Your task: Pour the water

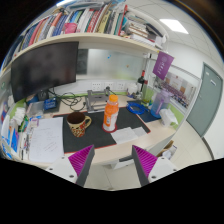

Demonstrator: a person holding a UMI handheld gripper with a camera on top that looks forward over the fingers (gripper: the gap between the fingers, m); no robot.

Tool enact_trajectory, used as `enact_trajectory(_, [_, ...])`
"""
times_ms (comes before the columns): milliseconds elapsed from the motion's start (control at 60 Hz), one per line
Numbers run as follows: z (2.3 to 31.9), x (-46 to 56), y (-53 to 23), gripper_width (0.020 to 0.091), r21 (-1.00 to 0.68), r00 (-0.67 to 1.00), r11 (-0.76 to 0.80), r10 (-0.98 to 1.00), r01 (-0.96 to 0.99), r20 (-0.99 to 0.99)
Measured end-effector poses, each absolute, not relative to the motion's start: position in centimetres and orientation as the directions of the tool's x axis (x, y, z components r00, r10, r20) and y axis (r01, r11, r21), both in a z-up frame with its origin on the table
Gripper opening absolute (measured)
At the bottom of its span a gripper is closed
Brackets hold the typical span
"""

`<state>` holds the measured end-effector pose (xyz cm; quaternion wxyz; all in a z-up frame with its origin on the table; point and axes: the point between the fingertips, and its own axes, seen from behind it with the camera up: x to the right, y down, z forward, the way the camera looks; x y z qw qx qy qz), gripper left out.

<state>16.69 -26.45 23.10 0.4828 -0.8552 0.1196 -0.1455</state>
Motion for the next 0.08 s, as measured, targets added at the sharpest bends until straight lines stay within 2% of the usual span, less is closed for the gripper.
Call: enact_trajectory(83, [23.02,16.16,-26.89,0.0758,-0.860,0.928,-0.507,-0.347,-0.064,0.136])
